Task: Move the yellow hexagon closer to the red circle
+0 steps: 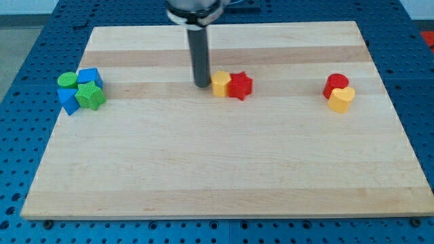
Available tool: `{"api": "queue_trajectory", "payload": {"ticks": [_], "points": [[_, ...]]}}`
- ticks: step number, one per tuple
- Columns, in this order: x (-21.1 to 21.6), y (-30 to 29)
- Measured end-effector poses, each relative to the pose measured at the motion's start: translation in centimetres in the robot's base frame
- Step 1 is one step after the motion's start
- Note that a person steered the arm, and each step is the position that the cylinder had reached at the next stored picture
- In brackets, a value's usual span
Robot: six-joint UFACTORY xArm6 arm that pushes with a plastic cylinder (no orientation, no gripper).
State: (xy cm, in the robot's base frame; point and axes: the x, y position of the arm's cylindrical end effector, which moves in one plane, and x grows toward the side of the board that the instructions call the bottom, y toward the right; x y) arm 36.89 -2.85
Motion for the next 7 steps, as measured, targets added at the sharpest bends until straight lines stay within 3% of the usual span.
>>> {"api": "queue_trajectory", "payload": {"ticks": [3, 5, 7], "points": [[-0.1, 8.6], [-0.8, 3.4], [-0.1, 4.0]]}}
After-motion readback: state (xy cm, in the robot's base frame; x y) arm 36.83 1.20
